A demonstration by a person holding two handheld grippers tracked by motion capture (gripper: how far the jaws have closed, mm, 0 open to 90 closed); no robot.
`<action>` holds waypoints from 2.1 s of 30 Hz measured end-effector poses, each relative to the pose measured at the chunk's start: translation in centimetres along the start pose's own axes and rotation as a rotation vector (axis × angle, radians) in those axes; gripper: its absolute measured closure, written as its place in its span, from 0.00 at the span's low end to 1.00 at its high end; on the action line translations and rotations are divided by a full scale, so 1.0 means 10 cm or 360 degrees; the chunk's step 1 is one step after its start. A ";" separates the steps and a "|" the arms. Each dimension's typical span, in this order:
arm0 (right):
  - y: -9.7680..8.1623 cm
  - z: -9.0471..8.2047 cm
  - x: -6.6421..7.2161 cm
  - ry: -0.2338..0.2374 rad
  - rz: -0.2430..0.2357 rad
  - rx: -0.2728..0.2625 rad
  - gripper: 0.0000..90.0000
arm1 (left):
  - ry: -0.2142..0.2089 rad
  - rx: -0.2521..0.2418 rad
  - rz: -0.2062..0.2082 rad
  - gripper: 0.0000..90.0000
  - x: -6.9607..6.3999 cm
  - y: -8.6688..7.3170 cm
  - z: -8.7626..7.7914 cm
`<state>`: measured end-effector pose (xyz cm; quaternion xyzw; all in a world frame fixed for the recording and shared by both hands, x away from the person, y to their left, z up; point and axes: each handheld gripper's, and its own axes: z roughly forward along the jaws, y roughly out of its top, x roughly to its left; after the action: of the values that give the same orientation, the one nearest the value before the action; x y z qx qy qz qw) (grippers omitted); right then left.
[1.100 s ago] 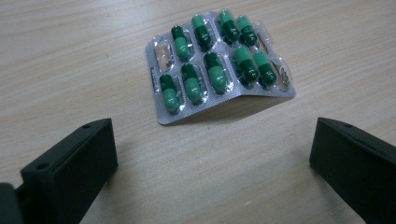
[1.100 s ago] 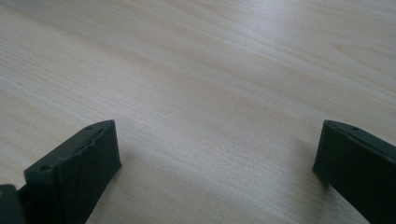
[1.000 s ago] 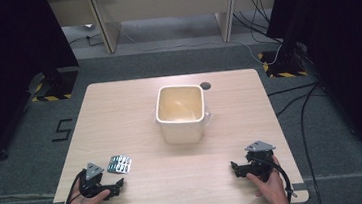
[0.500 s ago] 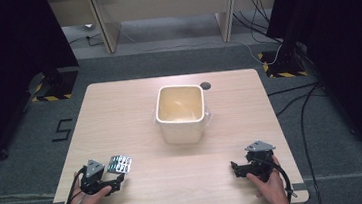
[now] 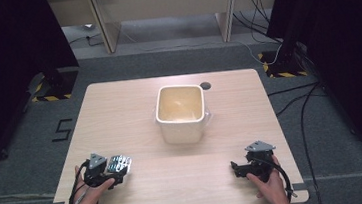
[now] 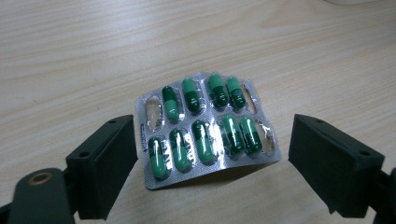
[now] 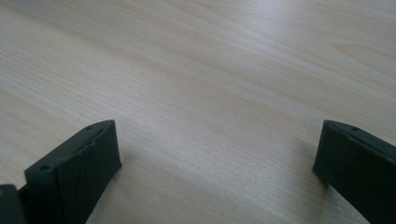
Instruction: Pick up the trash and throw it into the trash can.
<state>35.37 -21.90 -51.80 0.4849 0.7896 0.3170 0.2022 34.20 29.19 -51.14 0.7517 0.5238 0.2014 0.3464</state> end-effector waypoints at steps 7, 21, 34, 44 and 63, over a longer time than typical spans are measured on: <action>0.00 0.00 0.00 0.0001 0.0001 0.0001 0.00 | 0.0026 0.0009 -0.0004 0.16 0.01 0.05 0.07; 0.00 0.00 0.00 0.0006 -0.0003 0.0000 0.00 | 0.0071 0.0056 0.0022 0.16 -0.02 0.15 0.25; 0.00 0.00 0.01 0.0014 -0.0010 0.0004 0.00 | 0.0097 0.0057 -0.0010 0.15 -0.03 0.11 0.24; 0.00 0.00 0.01 0.0018 -0.0010 0.0005 0.00 | 0.0052 0.0057 0.0041 0.33 -0.07 0.13 0.21; 0.00 0.00 0.01 0.0018 -0.0010 0.0004 0.00 | -0.0028 -0.0009 0.0079 0.36 -0.09 0.33 0.09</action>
<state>35.33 -21.84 -51.78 0.4809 0.7927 0.3180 0.1982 36.60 27.36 -49.35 0.7653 0.5013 0.2048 0.3480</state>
